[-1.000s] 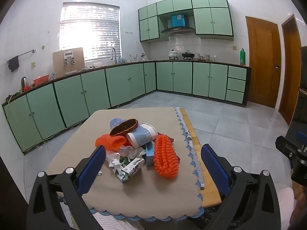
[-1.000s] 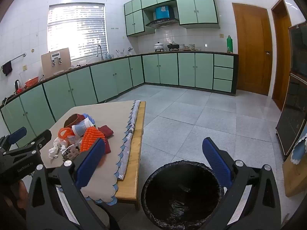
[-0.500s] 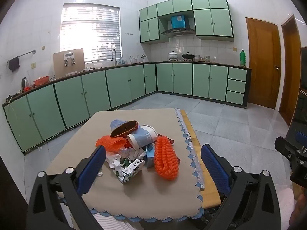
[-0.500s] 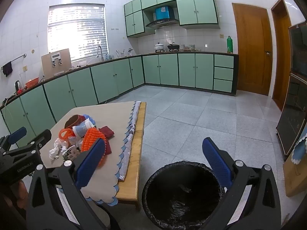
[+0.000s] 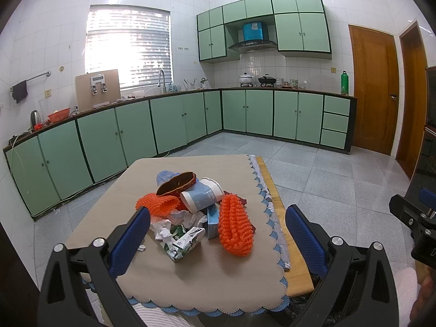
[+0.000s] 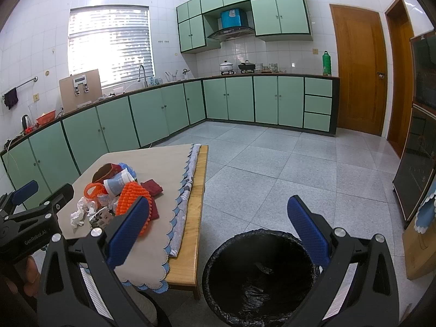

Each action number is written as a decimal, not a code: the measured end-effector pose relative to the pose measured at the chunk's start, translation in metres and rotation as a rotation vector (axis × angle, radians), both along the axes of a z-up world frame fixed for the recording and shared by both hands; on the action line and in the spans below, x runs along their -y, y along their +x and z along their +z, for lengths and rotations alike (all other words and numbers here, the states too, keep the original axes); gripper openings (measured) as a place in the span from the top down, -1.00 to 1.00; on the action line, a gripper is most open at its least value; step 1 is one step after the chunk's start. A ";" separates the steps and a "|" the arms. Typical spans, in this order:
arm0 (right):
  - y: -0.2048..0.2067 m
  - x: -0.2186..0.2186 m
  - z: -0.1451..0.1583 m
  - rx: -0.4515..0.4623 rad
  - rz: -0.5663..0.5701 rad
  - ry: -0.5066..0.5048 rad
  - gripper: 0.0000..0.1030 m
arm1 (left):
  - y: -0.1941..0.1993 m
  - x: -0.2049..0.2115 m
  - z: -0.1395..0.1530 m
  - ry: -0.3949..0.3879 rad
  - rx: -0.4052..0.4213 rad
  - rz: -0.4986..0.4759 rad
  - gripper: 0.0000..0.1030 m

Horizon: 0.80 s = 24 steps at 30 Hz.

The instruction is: Collect trash

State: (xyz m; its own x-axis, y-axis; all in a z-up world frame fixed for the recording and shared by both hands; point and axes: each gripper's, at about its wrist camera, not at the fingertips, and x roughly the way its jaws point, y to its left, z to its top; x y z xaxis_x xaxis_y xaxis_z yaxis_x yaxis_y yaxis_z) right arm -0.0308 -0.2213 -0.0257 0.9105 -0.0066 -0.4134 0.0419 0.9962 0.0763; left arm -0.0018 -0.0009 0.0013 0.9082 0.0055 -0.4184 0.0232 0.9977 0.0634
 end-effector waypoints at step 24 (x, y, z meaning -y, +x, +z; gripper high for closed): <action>-0.002 -0.004 0.003 0.002 -0.001 0.001 -0.91 | 0.000 0.000 0.000 0.000 0.002 0.000 -0.88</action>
